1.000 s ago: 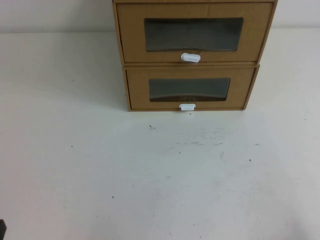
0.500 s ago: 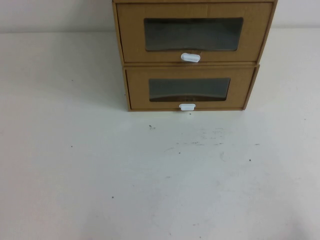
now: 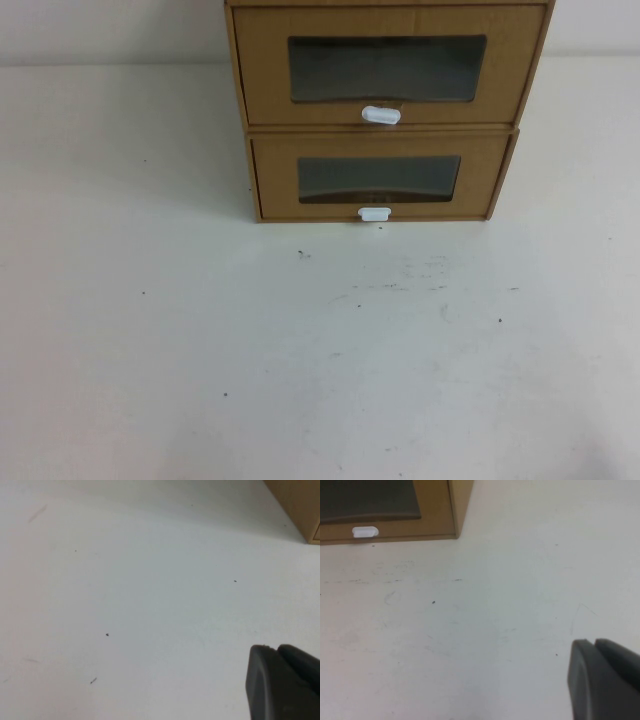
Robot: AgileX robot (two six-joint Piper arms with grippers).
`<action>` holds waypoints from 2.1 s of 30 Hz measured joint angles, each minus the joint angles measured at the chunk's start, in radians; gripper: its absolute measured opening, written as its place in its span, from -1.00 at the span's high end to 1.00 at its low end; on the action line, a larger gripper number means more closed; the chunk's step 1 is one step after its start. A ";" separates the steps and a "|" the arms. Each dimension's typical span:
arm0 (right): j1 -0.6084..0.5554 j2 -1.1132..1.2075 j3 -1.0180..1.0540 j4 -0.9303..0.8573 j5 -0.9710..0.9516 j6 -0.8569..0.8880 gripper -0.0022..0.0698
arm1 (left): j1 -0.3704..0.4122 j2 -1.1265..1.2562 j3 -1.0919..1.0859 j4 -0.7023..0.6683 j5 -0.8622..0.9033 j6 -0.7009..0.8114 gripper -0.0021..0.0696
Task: Open the shoe box
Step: 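Pull the top drawer of the cardboard box fully open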
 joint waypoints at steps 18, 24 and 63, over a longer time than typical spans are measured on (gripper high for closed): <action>0.000 0.000 0.000 0.006 0.000 0.000 0.99 | 0.000 0.000 0.000 0.000 -0.010 -0.029 0.95; 0.000 0.000 0.000 0.129 0.003 0.000 0.99 | 0.000 0.000 0.000 -0.484 -0.178 -0.258 0.95; 0.000 0.000 0.000 0.885 -0.154 -0.046 0.99 | -0.142 1.129 -1.703 -0.420 0.626 0.421 0.95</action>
